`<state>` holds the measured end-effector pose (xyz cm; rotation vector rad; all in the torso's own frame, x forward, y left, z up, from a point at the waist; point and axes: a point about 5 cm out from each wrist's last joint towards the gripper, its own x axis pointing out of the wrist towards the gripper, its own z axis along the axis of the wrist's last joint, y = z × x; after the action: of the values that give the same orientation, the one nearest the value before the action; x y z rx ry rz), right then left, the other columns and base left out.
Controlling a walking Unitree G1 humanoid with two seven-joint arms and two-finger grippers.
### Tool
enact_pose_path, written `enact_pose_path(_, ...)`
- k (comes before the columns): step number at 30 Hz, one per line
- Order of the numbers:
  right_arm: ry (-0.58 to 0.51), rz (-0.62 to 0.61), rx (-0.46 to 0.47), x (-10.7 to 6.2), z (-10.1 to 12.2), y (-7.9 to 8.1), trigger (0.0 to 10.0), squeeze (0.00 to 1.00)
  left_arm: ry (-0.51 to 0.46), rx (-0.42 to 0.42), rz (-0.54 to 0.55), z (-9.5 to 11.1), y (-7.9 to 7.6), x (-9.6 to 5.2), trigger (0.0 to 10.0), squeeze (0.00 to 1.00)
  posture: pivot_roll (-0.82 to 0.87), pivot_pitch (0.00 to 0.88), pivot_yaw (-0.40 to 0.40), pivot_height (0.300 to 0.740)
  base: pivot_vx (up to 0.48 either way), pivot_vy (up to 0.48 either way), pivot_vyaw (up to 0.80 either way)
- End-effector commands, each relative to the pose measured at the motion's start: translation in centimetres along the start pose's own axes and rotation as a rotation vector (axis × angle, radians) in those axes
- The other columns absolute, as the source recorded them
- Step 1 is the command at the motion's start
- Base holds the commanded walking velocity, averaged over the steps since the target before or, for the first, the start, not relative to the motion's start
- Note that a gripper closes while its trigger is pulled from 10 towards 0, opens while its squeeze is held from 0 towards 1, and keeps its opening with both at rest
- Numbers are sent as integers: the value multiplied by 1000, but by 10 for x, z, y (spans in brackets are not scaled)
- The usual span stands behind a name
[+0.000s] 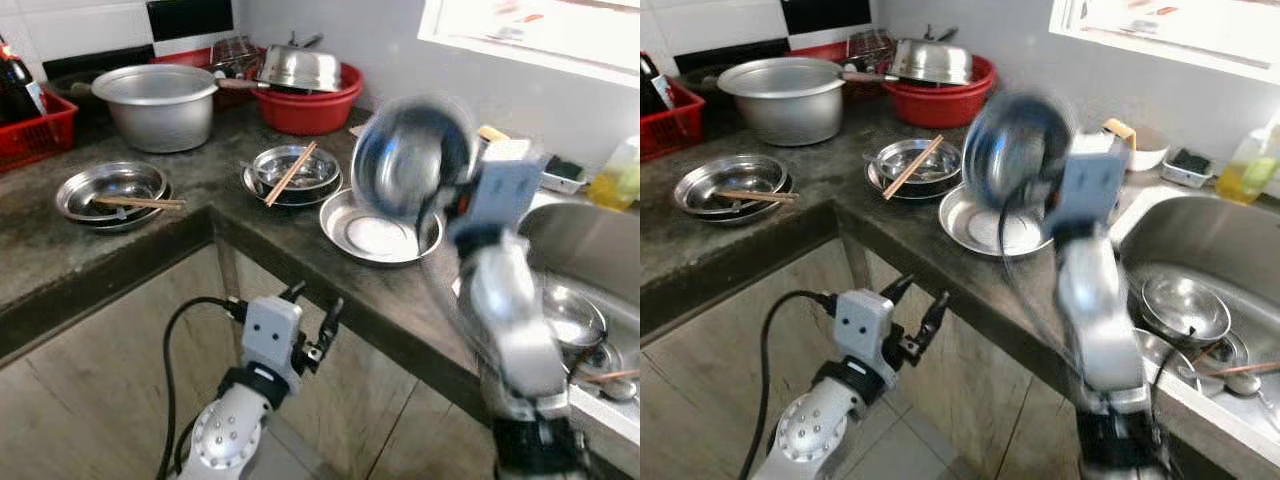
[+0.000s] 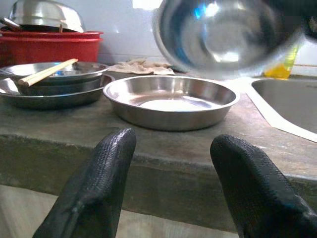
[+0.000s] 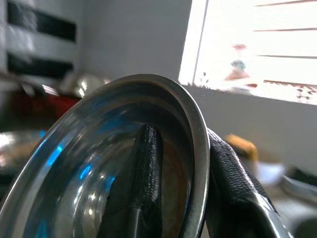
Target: Kitchen organization
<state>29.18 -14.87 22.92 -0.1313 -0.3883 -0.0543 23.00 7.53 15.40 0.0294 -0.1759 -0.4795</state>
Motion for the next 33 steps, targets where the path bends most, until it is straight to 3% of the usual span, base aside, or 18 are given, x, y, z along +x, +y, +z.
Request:
enact_pose_path(1, -78, -27, -12, -4, 19, -2, 0, 0, -11, -9, -7, 3, -1, 1, 10000, 0, 15, 10, -49, 740, 0, 0, 0)
enact_pose_path(4, -26, -48, -10, -18, 11, -2, 0, 0, -10, -2, -20, 3, -2, 3, 10000, 0, 11, 8, -42, 740, 0, 0, 0)
enact_pose_path(10, -19, -65, -13, -25, 11, -3, 0, 0, -12, 8, -35, 4, -2, 5, 10000, 0, 8, 6, -35, 740, 0, 0, -596)
enact_pose_path(15, -27, -67, -17, -25, 12, -3, 0, 0, -16, 25, -55, 4, -3, 6, 10000, 0, 7, 3, -31, 740, 0, -122, -800)
enact_pose_path(25, -39, -54, -21, -23, 18, 1, 0, 0, 0, 26, -63, 1, -4, 4, 10000, 0, 8, 0, -35, 740, 0, -431, -800)
enact_pose_path(33, -40, -40, -15, -20, 19, 4, 0, 0, 23, 8, -36, -3, 0, 5, 10000, 0, 7, 0, -33, 740, 0, 0, -794)
